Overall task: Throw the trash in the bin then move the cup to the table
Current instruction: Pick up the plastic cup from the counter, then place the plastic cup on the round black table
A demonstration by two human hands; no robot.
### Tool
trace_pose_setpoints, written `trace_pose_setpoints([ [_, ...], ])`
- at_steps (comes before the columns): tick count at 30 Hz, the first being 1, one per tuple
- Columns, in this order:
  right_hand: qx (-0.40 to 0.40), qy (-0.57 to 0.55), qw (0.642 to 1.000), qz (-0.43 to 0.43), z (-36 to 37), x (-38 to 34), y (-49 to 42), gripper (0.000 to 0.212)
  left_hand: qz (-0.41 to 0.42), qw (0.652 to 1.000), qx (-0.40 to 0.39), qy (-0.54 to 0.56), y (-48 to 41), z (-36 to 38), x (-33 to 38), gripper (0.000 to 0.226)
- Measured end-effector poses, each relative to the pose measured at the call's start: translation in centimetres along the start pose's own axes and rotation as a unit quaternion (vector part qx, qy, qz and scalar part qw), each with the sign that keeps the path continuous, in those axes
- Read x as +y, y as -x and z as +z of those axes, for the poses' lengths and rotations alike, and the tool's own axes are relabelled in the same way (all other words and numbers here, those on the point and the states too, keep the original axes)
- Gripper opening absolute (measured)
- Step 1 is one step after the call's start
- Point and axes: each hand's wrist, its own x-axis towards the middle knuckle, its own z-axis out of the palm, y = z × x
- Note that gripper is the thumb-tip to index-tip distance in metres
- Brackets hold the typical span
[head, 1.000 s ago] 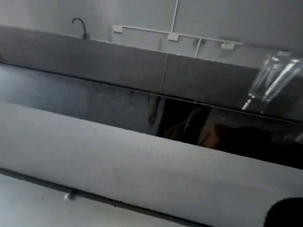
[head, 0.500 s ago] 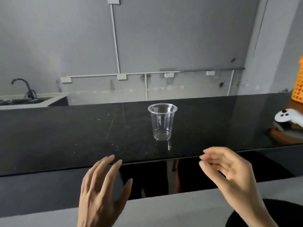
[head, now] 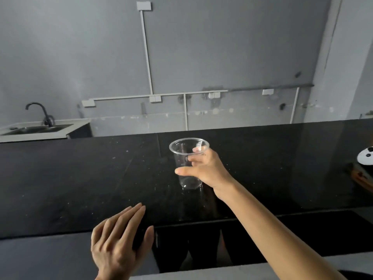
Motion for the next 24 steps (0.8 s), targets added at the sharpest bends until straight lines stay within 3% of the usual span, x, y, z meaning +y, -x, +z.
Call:
trace_pose_setpoints([
  [7, -0.005, -0.048, 0.998, -0.05, -2.7, 0.6, 5.6, 0.074, -0.009, 1.0, -0.002, -0.008, 0.1, -0.3, -0.2, 0.03],
  [13, -0.03, -0.076, 0.994, -0.072, -7.1, 2.1, 18.7, 0.056, -0.04, 0.995, -0.094, -0.005, -0.1, -2.5, 0.5, 0.03],
  [19, 0.009, -0.066, 0.998, 0.002, -11.9, 6.8, 35.1, 0.07, -0.089, 0.973, -0.213, -0.032, 0.2, -5.3, 3.8, 0.057],
  [24, 0.097, -0.085, 0.989, 0.077, -16.4, 10.1, 49.6, 0.073, -0.193, 0.924, -0.32, 0.082, 8.0, -9.3, 14.3, 0.061],
])
